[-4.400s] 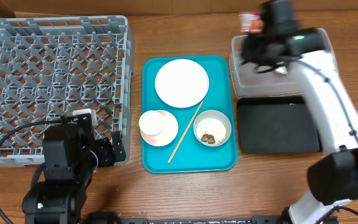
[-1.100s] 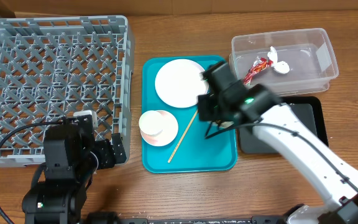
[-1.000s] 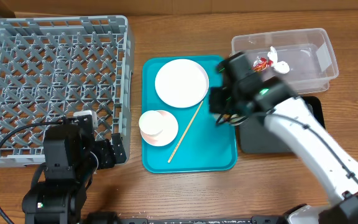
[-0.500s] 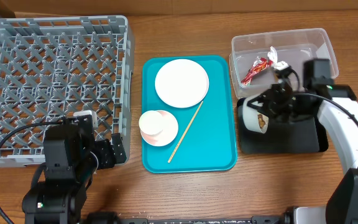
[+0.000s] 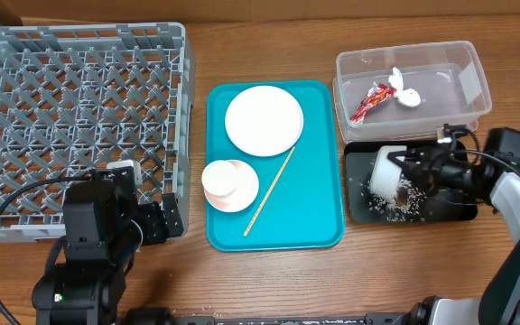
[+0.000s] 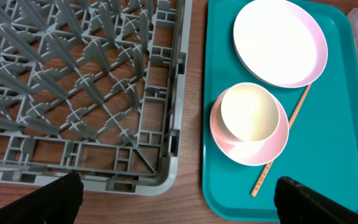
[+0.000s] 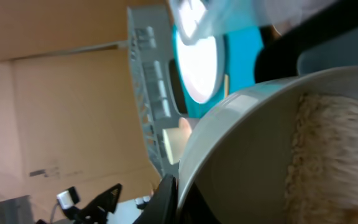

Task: Sort waste into correct bins and load items into the dishwasher
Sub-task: 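Tip the grey bowl over the black tray to dump the rice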

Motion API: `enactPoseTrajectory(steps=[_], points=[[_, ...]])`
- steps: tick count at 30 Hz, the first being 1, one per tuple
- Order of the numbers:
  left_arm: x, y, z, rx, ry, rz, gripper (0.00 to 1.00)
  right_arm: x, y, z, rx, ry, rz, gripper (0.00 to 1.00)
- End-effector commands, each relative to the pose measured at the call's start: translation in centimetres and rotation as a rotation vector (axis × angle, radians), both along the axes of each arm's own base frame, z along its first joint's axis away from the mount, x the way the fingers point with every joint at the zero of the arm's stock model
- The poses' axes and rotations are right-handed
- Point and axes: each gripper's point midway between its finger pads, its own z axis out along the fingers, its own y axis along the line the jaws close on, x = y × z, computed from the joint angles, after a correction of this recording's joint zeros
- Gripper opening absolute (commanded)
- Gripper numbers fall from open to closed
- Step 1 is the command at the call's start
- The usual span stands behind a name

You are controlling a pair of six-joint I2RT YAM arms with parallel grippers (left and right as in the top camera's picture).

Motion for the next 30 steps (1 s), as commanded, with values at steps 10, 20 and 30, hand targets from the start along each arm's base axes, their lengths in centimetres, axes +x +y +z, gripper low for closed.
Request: enactPoseTrajectory(steps=[10, 20, 30], points=[[0.1, 0.0, 0.9, -0.011, -0.019, 0.002, 1.0, 0.2, -4.2, 3.1, 0.19, -0.035, -0.13, 0.04], [-0.2, 0.0, 0.7, -0.011, -0.008, 0.003, 1.0, 0.1, -6.8, 3.5, 0.254, 0.014, -0.223, 0.04], [-0.2, 0.0, 0.7, -0.011, -0.008, 0.003, 1.0, 0.1, -6.5, 5.7, 0.318, -0.104, -0.162, 0.04]])
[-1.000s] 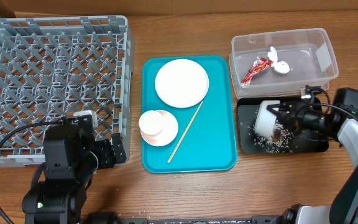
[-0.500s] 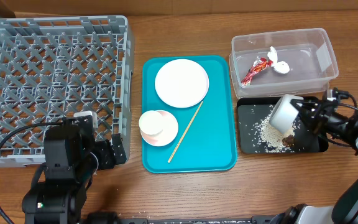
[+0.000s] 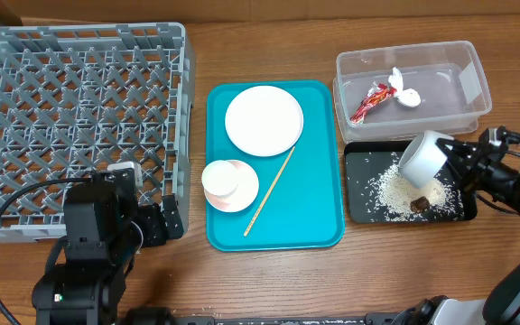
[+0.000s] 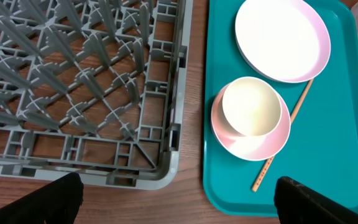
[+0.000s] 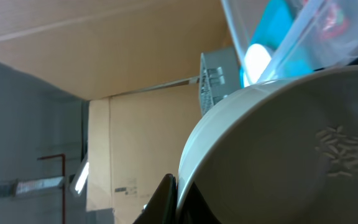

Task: Sort waste into correct bins and load items into the dishwasher
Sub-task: 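Tip the grey bowl over the black tray to dump the rice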

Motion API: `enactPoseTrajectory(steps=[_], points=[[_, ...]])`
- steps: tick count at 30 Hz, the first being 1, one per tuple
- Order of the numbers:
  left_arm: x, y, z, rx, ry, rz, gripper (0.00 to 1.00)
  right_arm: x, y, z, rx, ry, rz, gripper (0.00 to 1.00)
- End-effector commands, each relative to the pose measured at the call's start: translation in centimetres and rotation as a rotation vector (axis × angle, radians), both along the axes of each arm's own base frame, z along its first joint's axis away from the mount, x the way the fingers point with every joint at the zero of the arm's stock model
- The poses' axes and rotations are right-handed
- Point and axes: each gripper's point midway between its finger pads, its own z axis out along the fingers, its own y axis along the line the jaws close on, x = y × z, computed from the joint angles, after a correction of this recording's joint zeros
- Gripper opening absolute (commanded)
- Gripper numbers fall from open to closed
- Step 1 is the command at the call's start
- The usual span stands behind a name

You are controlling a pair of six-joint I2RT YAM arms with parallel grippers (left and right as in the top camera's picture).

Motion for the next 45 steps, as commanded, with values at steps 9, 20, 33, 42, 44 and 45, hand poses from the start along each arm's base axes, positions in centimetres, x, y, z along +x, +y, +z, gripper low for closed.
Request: enactPoseTrajectory(steps=[9, 20, 33, 42, 44, 45], points=[[0.2, 0.0, 1.0, -0.011, -0.026, 0.003, 1.0, -0.3, 0.5, 1.0, 0.051, -0.029, 0.027, 0.04], [0.2, 0.0, 1.0, -0.01, -0.029, 0.003, 1.0, -0.3, 0.5, 1.0, 0.043, -0.04, 0.028, 0.04], [0.2, 0.0, 1.0, -0.011, -0.029, 0.003, 1.0, -0.2, 0.0, -2.7, -0.08, 0.135, -0.036, 0.04], [0.2, 0.0, 1.0, -0.011, -0.027, 0.003, 1.0, -0.6, 1.5, 1.2, -0.086, -0.222, 0.057, 0.04], [0.2, 0.0, 1.0, -0.01, -0.027, 0.003, 1.0, -0.5, 2.0, 1.2, -0.087, -0.225, 0.074, 0.04], [0.2, 0.0, 1.0, -0.01, -0.027, 0.003, 1.0, -0.5, 2.2, 1.2, -0.087, -0.226, 0.079, 0.04]])
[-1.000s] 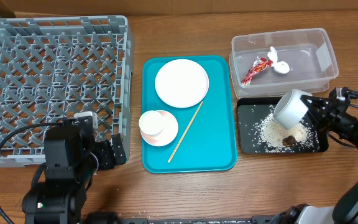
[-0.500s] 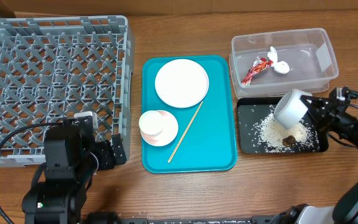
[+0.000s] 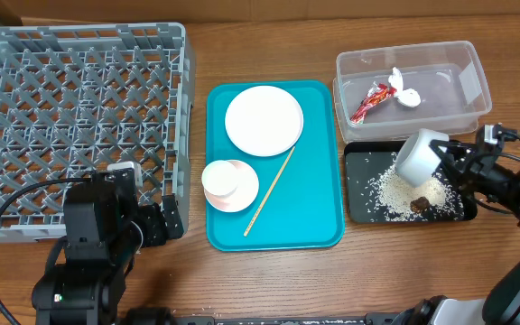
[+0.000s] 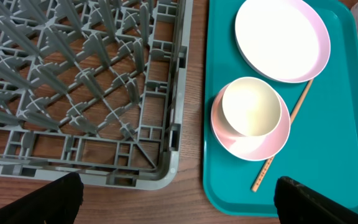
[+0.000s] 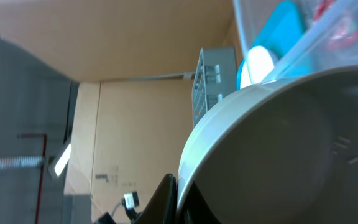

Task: Sort waste into correct bins and load items into the dishwasher
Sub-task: 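Tip the grey bowl over the black tray to dump the rice, then carry the emptied grey bowl back and set it on the white plate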

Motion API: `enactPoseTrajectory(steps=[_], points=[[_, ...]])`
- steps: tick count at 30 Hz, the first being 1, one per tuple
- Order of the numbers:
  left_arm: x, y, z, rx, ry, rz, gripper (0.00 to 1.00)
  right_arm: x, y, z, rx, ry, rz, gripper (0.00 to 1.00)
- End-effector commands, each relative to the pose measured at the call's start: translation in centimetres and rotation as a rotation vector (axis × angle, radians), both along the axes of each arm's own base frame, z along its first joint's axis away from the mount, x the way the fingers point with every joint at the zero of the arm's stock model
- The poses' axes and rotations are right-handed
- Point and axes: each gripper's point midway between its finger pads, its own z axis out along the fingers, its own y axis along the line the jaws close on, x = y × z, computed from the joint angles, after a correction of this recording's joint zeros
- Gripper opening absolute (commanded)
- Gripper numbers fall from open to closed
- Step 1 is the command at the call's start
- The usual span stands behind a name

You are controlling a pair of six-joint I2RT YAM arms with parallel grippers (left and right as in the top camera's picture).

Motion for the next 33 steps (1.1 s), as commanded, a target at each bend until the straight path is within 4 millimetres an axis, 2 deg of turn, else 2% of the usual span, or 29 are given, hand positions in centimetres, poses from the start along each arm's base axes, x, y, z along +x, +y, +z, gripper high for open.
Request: enactPoseTrajectory(steps=[1, 8, 15, 18, 20, 22, 25, 30, 33], points=[[0.2, 0.0, 0.9, -0.01, -0.026, 0.003, 1.0, -0.2, 1.1, 1.2, -0.006, -0.101, 0.046, 0.04], [0.3, 0.0, 1.0, -0.01, -0.029, 0.003, 1.0, -0.1, 2.6, 0.6, -0.031, -0.082, 0.089, 0.04], [0.2, 0.0, 0.9, -0.01, -0.026, 0.003, 1.0, -0.1, 5.5, -0.4, -0.068, -0.029, 0.167, 0.04], [0.2, 0.0, 1.0, -0.01, -0.028, 0.003, 1.0, 0.0, 6.9, -2.8, -0.158, 0.101, 0.181, 0.04], [0.2, 0.0, 1.0, -0.01, -0.027, 0.003, 1.0, -0.1, 8.0, -4.9, -0.278, 0.182, 0.2, 0.04], [0.2, 0.0, 1.0, -0.01, -0.027, 0.003, 1.0, -0.4, 9.2, -5.7, -0.401, 0.199, 0.252, 0.04], [0.2, 0.0, 0.9, -0.01, -0.026, 0.003, 1.0, -0.3, 10.6, -4.8, -0.571, 0.174, 0.335, 0.04], [0.2, 0.0, 0.9, -0.01, -0.025, 0.003, 1.0, 1.3, 10.3, -3.0, -0.941, 0.188, 0.338, 0.04], [0.3, 0.0, 1.0, -0.009, -0.03, 0.003, 1.0, 1.7, 11.6, -1.7, -1.094, 0.119, 0.37, 0.04]])
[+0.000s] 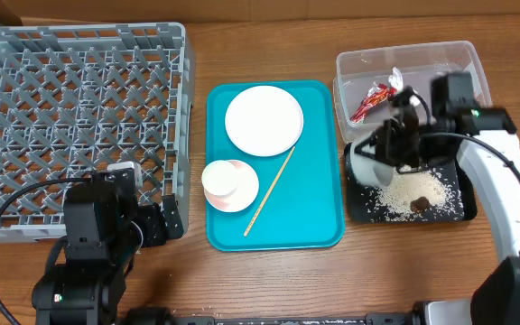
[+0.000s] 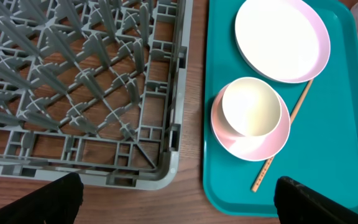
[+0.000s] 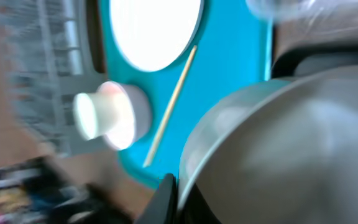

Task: Sort waste into correct bins and load items into the dishwasher
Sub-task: 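Carry the emptied grey bowl back and set it on the white plate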

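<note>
My right gripper (image 1: 379, 155) is shut on the rim of a white bowl (image 1: 366, 162), held at the left edge of the black tray (image 1: 454, 213), next to the teal tray (image 1: 314, 226). In the right wrist view the bowl (image 3: 291, 155) fills the frame, blurred, and looks empty. Rice (image 1: 403, 190) and a brown lump (image 1: 417, 202) lie on the black tray. On the teal tray are a white plate (image 1: 264, 120), a cup on a pink saucer (image 1: 230, 183) and a chopstick (image 1: 271, 191). My left gripper (image 2: 176, 205) stands open near the grey rack's (image 1: 79, 117) front right corner.
A clear bin (image 1: 463, 86) with a red wrapper (image 1: 371, 99) and a white scrap stands behind the black tray. The grey rack (image 2: 79, 74) has upright tines and holds nothing. My right arm reaches across the bin's front.
My right gripper has carried the bowl from over the right part of the black tray to its left edge, and the arm has swung in over the bin's front. My left arm is unchanged.
The bowl was first tipped over the black tray with rice in it. A second later it was nearly empty, with rice and a brown lump on the tray. It stayed tilted there, and now hangs at the tray's left edge.
</note>
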Motion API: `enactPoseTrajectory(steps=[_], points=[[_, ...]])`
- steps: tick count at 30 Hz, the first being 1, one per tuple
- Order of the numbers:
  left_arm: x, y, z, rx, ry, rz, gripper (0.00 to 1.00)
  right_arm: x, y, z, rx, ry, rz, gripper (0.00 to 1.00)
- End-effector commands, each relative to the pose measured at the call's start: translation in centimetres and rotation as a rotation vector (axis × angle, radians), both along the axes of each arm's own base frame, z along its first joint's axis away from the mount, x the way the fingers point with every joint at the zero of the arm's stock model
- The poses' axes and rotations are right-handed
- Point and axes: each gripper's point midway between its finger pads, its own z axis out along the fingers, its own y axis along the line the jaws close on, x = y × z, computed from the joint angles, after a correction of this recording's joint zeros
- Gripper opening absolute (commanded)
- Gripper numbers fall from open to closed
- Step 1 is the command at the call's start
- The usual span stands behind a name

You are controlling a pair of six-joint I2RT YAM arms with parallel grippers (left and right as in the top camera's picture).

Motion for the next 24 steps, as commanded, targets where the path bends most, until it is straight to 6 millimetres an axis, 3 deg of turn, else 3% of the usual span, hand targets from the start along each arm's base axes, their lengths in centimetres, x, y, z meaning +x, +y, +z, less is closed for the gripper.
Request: enactPoseTrajectory(steps=[1, 8, 13, 15, 20, 24], points=[[0.3, 0.0, 1.0, -0.009, -0.032, 0.003, 1.0, 1.1, -0.1, 0.7, -0.266, -0.136, 0.089, 0.04], [0.3, 0.0, 1.0, -0.009, -0.032, 0.003, 1.0, 1.1, 6.4, 1.7, -0.254, -0.293, 0.258, 0.04], [0.3, 0.0, 1.0, -0.01, -0.031, 0.003, 1.0, 3.8, 7.6, 2.1, -0.479, -0.494, 0.245, 0.04], [0.3, 0.0, 1.0, -0.01, -0.03, 0.003, 1.0, 4.7, 9.1, 2.6, -0.517, -0.595, 0.29, 0.04], [0.3, 0.0, 1.0, -0.01, -0.031, 0.003, 1.0, 6.5, 13.3, 3.1, -0.496, -0.762, 0.361, 0.04], [0.2, 0.0, 0.9, -0.01, -0.024, 0.003, 1.0, 8.1, 15.6, 1.4, -0.47, -0.796, 0.369, 0.04]])
